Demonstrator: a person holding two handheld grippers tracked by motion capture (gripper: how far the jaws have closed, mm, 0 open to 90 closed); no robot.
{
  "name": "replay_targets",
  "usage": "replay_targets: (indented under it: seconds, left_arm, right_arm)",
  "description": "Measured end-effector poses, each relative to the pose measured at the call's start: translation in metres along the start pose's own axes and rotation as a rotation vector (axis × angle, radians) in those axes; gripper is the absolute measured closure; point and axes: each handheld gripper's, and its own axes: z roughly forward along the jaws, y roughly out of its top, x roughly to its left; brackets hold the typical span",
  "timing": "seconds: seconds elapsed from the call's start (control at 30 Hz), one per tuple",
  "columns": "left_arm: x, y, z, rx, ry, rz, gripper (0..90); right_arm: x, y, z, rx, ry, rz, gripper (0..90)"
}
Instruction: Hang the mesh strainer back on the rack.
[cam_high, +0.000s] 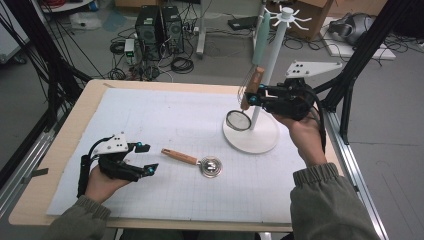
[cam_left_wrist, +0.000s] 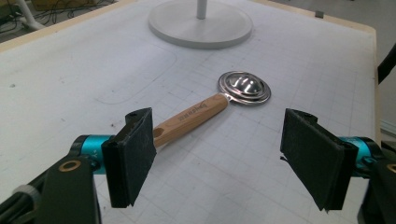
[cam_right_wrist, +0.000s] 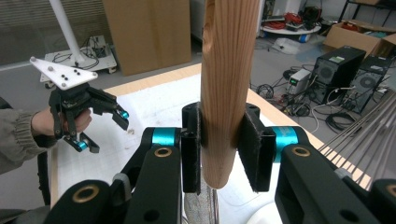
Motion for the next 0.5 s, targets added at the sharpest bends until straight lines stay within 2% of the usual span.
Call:
replay_targets:
  seconds: [0.5]
  left_arm:
    - [0.003,-0.002,-0.002,0.003,0.031,-0.009,19.2]
  right_arm:
    - [-0.012,0.016,-0.005,0.005,-0.025,-0.005,71.9]
